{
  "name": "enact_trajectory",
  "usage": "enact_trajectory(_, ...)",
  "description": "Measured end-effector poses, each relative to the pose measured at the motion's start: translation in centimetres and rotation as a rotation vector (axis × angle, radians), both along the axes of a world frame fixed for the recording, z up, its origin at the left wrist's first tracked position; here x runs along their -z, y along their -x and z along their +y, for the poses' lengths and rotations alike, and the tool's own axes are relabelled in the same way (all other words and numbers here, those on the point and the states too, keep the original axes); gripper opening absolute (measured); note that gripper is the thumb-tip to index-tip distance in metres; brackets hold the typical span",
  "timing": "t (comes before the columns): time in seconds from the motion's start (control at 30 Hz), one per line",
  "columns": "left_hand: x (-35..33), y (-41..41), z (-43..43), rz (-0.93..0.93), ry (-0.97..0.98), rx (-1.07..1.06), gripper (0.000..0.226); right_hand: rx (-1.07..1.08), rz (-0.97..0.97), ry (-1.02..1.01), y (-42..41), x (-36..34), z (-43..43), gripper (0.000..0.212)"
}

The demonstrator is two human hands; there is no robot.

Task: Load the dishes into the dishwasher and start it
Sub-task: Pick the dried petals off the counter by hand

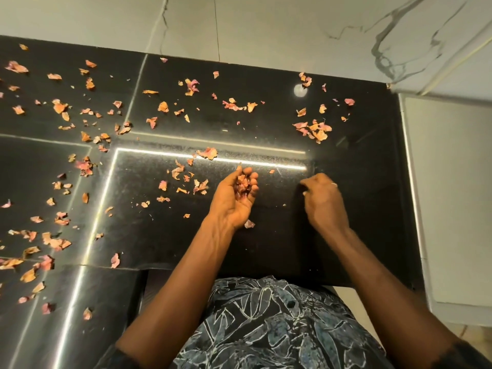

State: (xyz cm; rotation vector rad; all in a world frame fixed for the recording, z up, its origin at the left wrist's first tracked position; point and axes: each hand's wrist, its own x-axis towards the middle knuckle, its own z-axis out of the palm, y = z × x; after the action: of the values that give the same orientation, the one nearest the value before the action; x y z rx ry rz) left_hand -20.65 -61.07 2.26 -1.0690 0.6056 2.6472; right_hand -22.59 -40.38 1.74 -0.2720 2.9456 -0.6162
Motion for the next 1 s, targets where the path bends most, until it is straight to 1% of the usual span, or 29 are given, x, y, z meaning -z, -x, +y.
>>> enact_trajectory(0.1,0.0,-0.6,-0.6,-0.008,0.001,-0.033,0.027,-0.194,-0.027,0.048,-1.1,0.1,-3.2,0.024)
enact_trajectory(0.13,-0.1,-0.8,-0.7,-0.01,-0.003,-0.044,0.027,-0.209,-0.039,0.083,-0.5,0.1,-3.9,0.025)
enact_trajectory(0.2,-0.2,-1.1,-1.0,-0.01,-0.005,-0.064,0.027,-0.153,-0.027,0.134,1.6,-0.1,-4.5,0.026)
enact_trajectory(0.27,-0.4,-1.6,-1.4,-0.005,-0.001,-0.076,0.027,-0.113,-0.008,0.096,4.0,-0.2,-4.5,0.028)
enact_trajectory(0.3,-0.4,-1.9,-1.5,-0.001,0.0,-0.085,0.027,-0.158,-0.008,0.058,4.7,-0.3,-4.5,0.028)
enact_trajectory(0.4,-0.3,-2.8,-2.0,-0.003,0.002,-0.104,0.026,-0.392,0.018,-0.053,4.6,-0.2,-4.6,0.027)
enact_trajectory(0.53,-0.2,-3.3,-2.7,0.008,0.001,-0.131,0.025,-0.506,0.015,-0.064,0.7,-0.1,-3.0,0.026)
enact_trajectory(0.6,-0.1,-3.6,-3.2,0.015,-0.002,-0.144,0.025,-0.486,-0.015,-0.051,-1.0,-0.3,-1.6,0.025)
enact_trajectory(0.67,-0.1,-3.8,-3.7,0.023,-0.003,-0.16,0.024,-0.343,-0.062,0.003,-1.7,-0.3,-0.3,0.024)
enact_trajectory(0.73,0.0,-4.2,-4.0,0.021,0.001,-0.171,0.025,-0.189,-0.094,0.044,-2.0,0.1,0.1,0.029)
enact_trajectory(0.77,0.0,-4.4,-4.1,0.016,0.001,-0.176,0.025,-0.173,-0.101,0.028,-2.5,0.2,-0.3,0.03)
enact_trajectory(0.9,0.0,-4.9,-4.4,0.004,-0.003,-0.199,0.025,-0.319,-0.076,0.005,-4.1,-0.2,-5.1,0.02)
enact_trajectory(1.0,-0.1,-5.3,-4.9,0.005,-0.001,-0.219,0.024,-0.387,-0.061,-0.007,-3.6,-0.4,-8.9,0.022)
